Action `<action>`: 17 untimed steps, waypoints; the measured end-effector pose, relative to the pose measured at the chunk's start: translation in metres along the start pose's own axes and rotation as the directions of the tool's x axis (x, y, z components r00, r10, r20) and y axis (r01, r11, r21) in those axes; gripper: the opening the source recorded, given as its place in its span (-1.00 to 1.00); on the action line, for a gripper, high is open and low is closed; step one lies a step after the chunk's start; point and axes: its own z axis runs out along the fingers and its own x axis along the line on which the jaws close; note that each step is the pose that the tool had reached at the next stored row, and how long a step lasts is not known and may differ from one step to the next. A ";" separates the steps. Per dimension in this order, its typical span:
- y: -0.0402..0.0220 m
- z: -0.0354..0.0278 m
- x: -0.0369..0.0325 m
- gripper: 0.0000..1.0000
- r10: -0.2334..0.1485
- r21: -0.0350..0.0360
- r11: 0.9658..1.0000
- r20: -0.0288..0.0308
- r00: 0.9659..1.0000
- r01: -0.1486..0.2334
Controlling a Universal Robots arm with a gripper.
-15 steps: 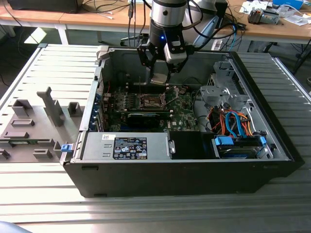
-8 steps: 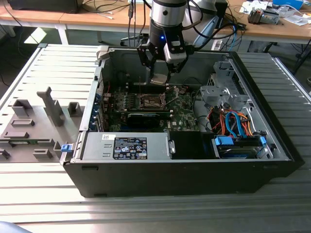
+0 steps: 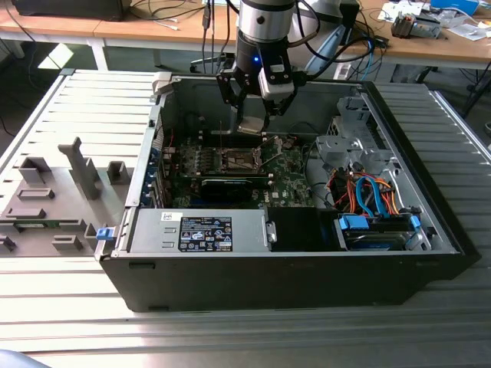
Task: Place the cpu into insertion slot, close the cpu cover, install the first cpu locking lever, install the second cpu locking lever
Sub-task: 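Place the cpu into insertion slot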
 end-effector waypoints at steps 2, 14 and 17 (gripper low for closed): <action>0.0000 0.0000 0.0000 0.08 0.001 0.001 1.000 0.000 1.000 -0.001; 0.0000 0.0000 0.0000 0.08 0.010 0.003 1.000 0.001 1.000 -0.010; 0.0000 0.0000 0.0000 0.08 0.015 0.003 1.000 0.002 1.000 -0.015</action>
